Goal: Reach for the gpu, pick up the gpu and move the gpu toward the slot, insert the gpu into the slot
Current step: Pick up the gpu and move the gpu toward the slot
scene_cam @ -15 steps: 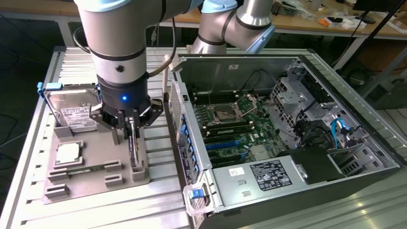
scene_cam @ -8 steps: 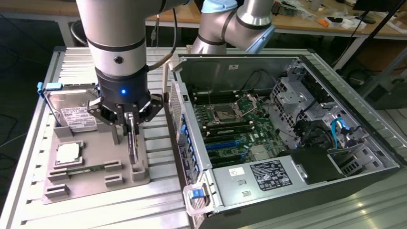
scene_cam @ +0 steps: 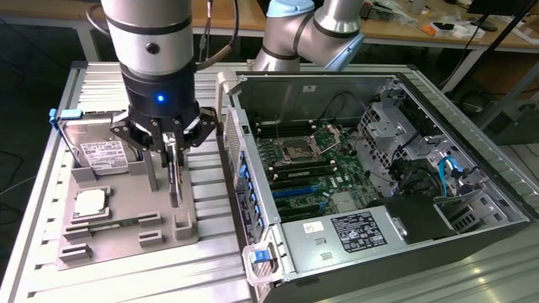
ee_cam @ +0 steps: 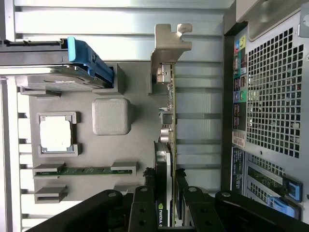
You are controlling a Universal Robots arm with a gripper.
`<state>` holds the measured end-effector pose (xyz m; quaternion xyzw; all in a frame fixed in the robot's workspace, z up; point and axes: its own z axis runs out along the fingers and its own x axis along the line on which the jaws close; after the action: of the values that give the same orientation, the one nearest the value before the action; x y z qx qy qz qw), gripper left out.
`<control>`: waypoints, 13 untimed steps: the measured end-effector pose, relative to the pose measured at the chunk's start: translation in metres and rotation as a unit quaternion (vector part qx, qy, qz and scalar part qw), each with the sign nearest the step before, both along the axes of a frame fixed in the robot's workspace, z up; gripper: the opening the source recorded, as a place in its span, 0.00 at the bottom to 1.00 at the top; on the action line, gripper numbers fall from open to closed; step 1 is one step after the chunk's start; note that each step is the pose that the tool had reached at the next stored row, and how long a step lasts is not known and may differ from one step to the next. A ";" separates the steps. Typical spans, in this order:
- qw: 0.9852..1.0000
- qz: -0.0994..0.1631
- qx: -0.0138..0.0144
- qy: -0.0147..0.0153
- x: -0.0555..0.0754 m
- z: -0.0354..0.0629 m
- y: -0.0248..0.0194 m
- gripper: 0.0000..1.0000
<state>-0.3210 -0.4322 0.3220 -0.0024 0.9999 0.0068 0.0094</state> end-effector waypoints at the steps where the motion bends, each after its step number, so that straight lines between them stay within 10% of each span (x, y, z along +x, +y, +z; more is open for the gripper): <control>1: 1.000 0.000 0.000 0.000 0.000 0.0052 0.0000 0.27; 13: 1.000 0.000 -0.001 -0.003 0.000 0.0600 0.0005 0.27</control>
<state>-0.3210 -0.4317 0.3820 -0.0024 0.9999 0.0059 0.0123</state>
